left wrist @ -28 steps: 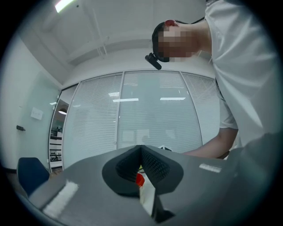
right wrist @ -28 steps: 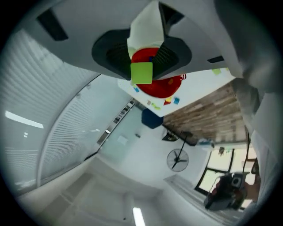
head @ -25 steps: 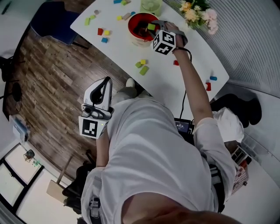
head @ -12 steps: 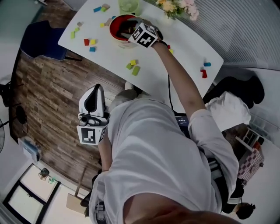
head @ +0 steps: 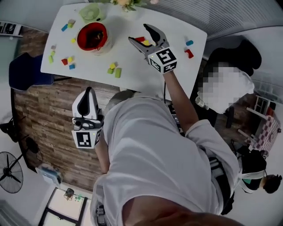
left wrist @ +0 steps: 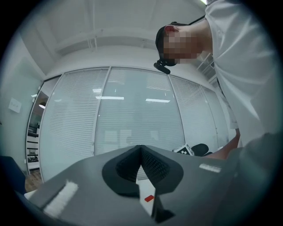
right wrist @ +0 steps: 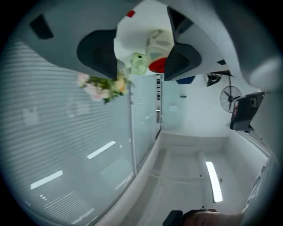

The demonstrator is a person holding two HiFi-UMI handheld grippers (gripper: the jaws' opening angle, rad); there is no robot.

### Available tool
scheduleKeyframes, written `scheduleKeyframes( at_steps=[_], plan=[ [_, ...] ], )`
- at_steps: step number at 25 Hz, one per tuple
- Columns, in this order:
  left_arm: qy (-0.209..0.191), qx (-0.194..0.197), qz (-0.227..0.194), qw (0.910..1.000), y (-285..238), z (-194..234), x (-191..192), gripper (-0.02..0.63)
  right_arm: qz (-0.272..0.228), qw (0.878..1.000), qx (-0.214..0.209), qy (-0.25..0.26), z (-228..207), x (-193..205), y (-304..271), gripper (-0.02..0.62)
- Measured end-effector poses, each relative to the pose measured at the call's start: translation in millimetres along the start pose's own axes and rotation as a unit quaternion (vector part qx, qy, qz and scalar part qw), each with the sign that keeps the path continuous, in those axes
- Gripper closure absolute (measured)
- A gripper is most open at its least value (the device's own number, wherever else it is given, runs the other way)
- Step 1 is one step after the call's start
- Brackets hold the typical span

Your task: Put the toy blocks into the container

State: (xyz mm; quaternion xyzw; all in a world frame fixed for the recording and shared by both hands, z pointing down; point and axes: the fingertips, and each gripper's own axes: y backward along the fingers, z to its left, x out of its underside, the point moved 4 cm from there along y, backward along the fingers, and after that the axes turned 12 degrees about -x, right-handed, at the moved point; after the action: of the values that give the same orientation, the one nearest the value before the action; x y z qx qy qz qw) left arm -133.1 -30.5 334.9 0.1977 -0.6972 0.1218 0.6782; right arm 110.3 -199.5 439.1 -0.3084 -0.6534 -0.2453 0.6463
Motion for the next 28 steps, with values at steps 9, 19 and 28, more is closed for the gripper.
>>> scheduleKeyframes(
  at_steps=[9,19,28],
  plan=[
    [-0.002,0.032,0.003,0.9995,-15,-22,-1,0.611,0.199,0.926,0.288,-0.143,-129,203,230,0.25],
    [-0.017,0.024,0.019,0.9994,-12,-26,0,0.611,0.391,0.864,0.242,-0.206,-166,309,273,0.442],
    [-0.011,0.006,0.03,0.9995,-16,-16,11,0.611,0.26,0.945,0.169,-0.1,-127,208,176,0.443]
  ],
)
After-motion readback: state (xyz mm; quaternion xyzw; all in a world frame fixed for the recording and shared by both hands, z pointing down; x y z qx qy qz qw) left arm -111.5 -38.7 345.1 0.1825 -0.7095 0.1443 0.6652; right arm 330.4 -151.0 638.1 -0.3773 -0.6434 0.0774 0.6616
